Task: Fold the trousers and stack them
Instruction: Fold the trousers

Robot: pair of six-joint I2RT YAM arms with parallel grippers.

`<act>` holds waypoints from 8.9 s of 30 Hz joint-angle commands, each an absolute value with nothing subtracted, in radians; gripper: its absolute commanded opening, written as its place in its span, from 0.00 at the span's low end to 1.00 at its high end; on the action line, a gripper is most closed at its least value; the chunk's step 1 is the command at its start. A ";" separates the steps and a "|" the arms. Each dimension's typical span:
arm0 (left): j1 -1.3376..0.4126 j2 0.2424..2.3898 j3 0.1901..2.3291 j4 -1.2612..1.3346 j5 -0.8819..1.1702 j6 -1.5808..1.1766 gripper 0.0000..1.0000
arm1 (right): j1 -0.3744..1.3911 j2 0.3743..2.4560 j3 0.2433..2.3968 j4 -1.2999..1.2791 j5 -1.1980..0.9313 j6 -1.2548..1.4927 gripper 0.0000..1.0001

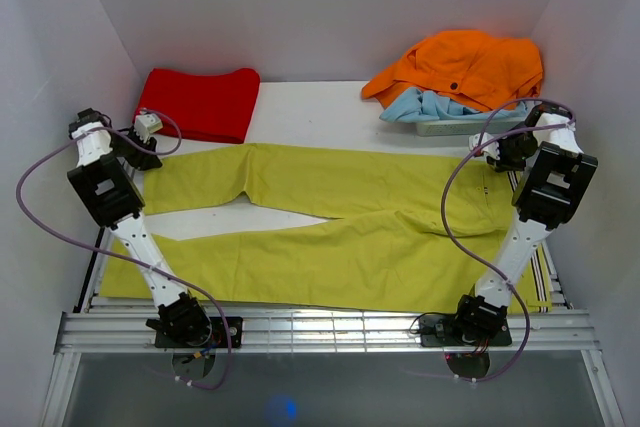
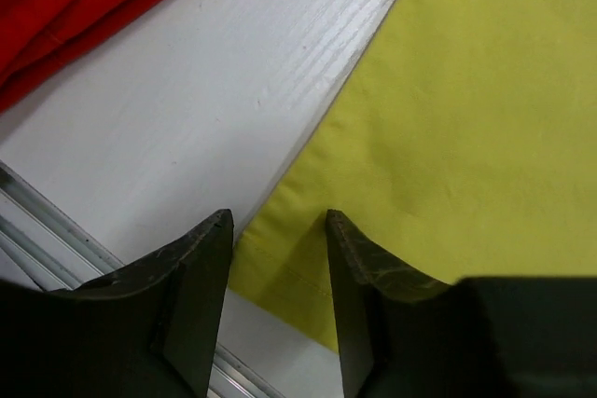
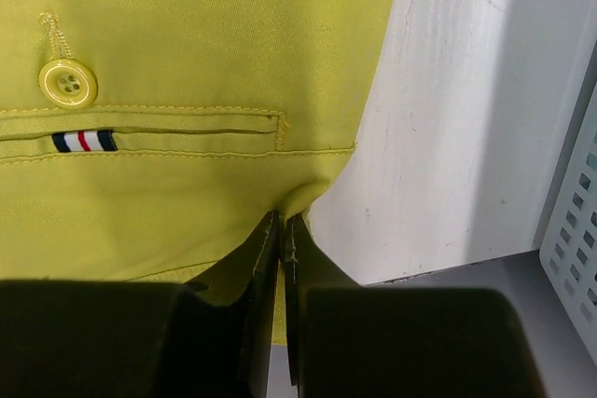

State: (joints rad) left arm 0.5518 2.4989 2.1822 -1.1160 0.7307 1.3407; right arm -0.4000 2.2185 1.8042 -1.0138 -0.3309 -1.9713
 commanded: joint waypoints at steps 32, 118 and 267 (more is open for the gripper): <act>0.828 1.657 1.451 -0.727 1.002 1.279 0.00 | -0.722 1.474 1.378 -0.703 -0.785 -1.802 0.08; 0.974 1.737 1.042 -0.741 0.502 1.029 0.53 | -1.063 1.471 0.916 -1.023 -0.327 -2.487 0.08; 0.833 1.385 0.762 -0.427 0.293 1.546 0.00 | -0.894 1.594 0.886 -0.770 -0.196 -1.987 0.08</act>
